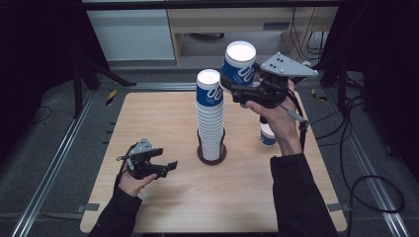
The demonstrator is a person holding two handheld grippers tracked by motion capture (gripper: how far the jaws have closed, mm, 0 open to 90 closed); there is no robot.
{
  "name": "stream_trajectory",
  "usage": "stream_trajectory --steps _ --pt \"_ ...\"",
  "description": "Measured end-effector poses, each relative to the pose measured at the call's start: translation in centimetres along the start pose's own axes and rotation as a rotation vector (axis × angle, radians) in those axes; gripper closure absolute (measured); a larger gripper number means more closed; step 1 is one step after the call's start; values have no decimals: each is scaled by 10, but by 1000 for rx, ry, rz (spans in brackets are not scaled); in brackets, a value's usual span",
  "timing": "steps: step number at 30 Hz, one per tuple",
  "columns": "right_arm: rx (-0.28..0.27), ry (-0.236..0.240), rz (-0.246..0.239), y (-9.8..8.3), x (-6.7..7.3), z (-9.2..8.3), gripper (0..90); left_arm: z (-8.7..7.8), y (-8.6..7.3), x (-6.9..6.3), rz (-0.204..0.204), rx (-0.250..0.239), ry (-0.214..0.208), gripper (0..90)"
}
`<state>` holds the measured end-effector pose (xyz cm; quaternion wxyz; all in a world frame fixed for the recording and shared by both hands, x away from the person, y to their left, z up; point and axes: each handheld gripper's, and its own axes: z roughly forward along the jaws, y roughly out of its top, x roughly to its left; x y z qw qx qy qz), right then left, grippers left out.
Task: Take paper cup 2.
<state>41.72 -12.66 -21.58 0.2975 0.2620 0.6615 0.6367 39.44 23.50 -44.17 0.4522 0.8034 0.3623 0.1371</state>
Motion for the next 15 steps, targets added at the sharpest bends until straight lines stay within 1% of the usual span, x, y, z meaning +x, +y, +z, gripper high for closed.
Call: stream_trajectory --steps 4,8,15 --pt "23 -8 -1 -13 -5 -13 216 0 0 0 1 0 -1 176" --pt "44 -4 7 -28 -8 -23 216 0 0 -1 0 0 -2 176" --pt "76 23 19 -56 -11 -33 215 -1 1 -3 9 -1 -7 177"
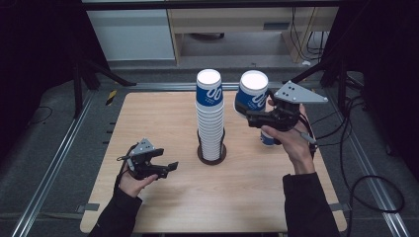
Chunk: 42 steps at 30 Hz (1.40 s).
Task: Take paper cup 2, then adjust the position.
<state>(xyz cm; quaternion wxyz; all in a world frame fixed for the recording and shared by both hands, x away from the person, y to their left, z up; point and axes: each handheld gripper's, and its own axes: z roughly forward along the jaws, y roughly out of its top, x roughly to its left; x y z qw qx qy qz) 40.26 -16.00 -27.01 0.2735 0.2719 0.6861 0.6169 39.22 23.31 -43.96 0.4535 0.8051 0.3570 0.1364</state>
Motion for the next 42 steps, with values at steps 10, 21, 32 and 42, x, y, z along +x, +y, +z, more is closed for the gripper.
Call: stream_trajectory --steps 10,21,32,42 --pt "46 25 13 -29 0 -5 214 0 1 -3 6 -2 -6 177" --pt "113 45 19 -61 -1 -9 213 2 0 -7 22 9 -22 177" --pt "188 111 11 -96 4 -8 213 0 2 -10 30 7 -36 180" --pt "246 164 -26 -108 14 -5 210 -3 5 -12 33 2 -55 180"
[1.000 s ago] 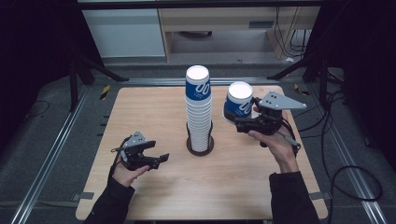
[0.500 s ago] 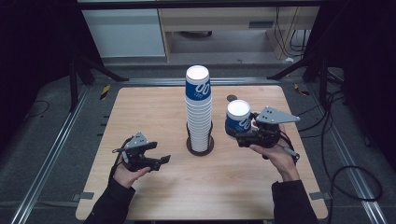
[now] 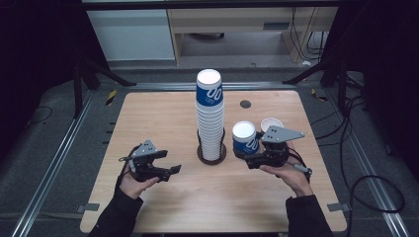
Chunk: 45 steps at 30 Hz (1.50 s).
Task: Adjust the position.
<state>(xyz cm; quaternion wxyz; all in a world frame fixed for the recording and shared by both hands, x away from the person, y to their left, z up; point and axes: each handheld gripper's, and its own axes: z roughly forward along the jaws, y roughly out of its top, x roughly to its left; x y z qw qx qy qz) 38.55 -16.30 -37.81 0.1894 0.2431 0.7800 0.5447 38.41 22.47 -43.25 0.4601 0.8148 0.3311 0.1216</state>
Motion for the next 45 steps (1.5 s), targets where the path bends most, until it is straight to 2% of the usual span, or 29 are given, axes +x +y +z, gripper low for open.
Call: stream_trajectory --steps 2,9,14,22,32,45 --pt "1 15 0 -3 2 2 210 -1 1 -1 3 1 -8 180" --pt "77 53 -47 -13 9 13 210 -1 5 -9 32 2 -46 180" --pt "123 104 -77 -18 16 25 209 0 7 -16 56 10 -68 180" --pt "204 180 -132 -26 30 46 208 -2 11 -22 72 -2 -102 179" --pt "235 245 -161 -29 41 60 209 -3 16 -32 111 -1 -147 176" --pt "261 297 -179 -31 51 81 209 1 22 -45 145 -5 -194 171"
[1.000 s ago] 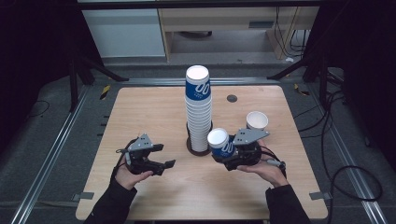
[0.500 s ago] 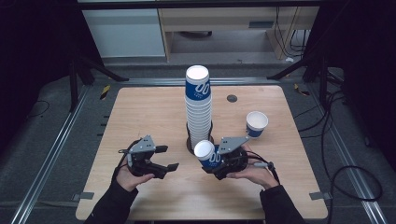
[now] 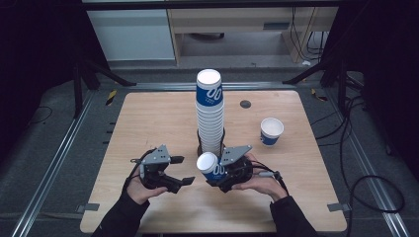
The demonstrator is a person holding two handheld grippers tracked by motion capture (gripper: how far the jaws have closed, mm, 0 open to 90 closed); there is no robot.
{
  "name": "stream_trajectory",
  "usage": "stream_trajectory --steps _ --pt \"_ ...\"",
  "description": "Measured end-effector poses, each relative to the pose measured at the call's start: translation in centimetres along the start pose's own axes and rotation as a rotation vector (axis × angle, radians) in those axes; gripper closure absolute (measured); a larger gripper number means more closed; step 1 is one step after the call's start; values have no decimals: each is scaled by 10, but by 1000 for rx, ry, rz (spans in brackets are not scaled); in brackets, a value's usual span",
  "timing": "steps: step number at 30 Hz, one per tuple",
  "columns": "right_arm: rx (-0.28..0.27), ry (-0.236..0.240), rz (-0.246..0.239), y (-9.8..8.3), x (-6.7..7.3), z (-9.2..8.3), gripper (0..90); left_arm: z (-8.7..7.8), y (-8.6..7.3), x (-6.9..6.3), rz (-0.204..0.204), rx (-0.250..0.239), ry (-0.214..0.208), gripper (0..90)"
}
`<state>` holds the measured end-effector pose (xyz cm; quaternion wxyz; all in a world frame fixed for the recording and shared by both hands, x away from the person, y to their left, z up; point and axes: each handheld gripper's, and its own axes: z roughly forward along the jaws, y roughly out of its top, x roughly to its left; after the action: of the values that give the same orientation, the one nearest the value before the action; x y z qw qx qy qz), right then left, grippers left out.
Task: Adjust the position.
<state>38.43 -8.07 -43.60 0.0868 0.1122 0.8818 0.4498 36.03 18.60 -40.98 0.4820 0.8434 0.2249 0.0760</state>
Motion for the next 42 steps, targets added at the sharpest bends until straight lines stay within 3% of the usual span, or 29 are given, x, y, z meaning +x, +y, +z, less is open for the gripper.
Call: stream_trajectory --steps 12,27,42 --pt "24 26 -29 2 6 16 209 8 5 -5 6 9 -40 162" --pt "8 62 -62 6 17 28 210 22 6 -13 17 40 -61 163" --pt "0 75 -53 8 19 31 199 24 5 -13 -3 35 -69 251"
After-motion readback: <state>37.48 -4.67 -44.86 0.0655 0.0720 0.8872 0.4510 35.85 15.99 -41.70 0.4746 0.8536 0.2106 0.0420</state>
